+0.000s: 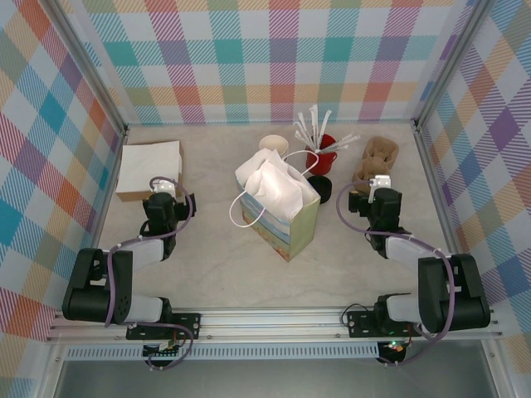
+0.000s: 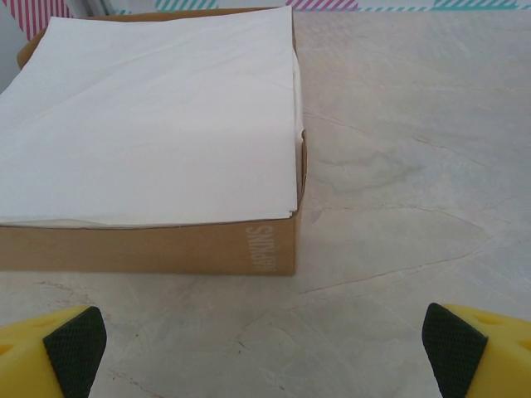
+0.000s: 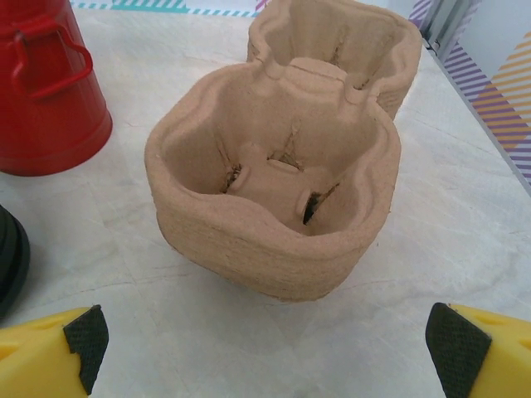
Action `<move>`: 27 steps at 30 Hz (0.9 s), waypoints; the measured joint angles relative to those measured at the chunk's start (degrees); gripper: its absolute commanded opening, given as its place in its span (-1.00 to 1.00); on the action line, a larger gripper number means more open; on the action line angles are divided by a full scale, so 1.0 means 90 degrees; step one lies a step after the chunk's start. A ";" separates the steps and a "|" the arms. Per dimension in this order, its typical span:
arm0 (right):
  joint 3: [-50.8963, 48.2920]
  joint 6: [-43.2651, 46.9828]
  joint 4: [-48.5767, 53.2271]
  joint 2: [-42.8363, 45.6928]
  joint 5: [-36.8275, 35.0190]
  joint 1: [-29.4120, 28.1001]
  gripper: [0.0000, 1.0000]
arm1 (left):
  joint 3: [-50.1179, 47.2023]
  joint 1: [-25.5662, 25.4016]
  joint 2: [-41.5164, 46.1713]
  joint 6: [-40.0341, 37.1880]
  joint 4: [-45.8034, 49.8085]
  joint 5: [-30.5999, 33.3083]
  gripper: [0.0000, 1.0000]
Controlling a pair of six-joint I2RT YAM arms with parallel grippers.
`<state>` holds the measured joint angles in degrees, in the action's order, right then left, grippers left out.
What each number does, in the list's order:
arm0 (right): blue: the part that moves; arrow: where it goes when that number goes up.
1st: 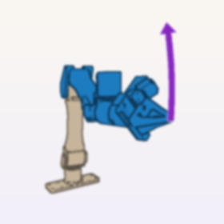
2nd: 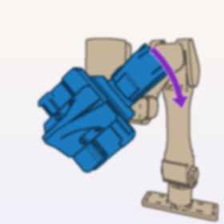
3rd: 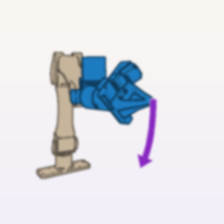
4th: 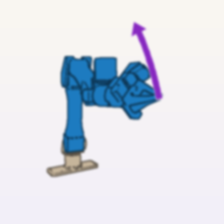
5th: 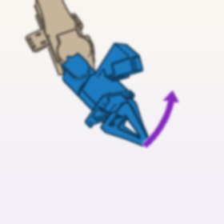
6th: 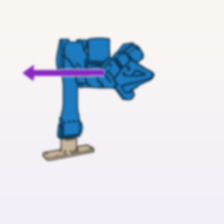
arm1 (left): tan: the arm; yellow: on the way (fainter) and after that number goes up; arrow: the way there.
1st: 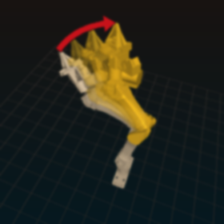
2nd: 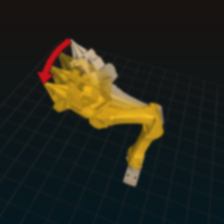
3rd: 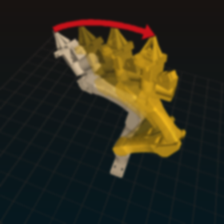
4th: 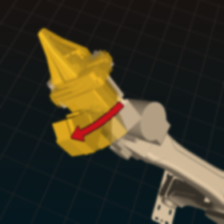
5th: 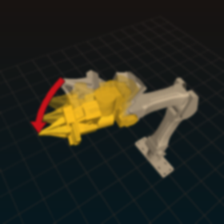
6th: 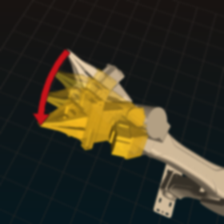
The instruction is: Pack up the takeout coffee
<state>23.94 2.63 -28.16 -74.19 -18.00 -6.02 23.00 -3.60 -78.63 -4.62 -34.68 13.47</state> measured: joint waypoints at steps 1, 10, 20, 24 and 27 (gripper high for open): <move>-0.0005 -0.0002 -0.0002 0.0024 0.0041 0.0000 0.99 | 0.0000 0.0000 0.0000 -0.0017 -0.0002 -0.0041 1.00; -0.0032 -0.0022 -0.0925 -0.0833 0.0641 0.0000 0.99 | -0.0007 0.0002 0.0007 -0.0095 -0.0005 -0.0228 1.00; -0.0223 -0.0219 -0.1778 -0.1467 0.1392 0.0474 0.99 | -0.0085 0.0005 0.0063 -0.0066 -0.0017 -0.0680 1.00; -0.0170 -0.0289 -0.1775 -0.1467 0.1508 0.0556 0.99 | -0.0083 0.0005 -0.0027 0.0134 -0.0330 -0.0964 1.00; -0.0151 -0.0321 -0.1778 -0.1467 0.1569 0.0554 1.00 | -0.0068 0.0005 -0.0488 0.0192 -0.0726 -0.1090 1.00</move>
<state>22.59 -0.25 -44.16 -87.39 -3.88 -1.04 22.39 -3.55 -83.02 -2.90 -41.21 3.66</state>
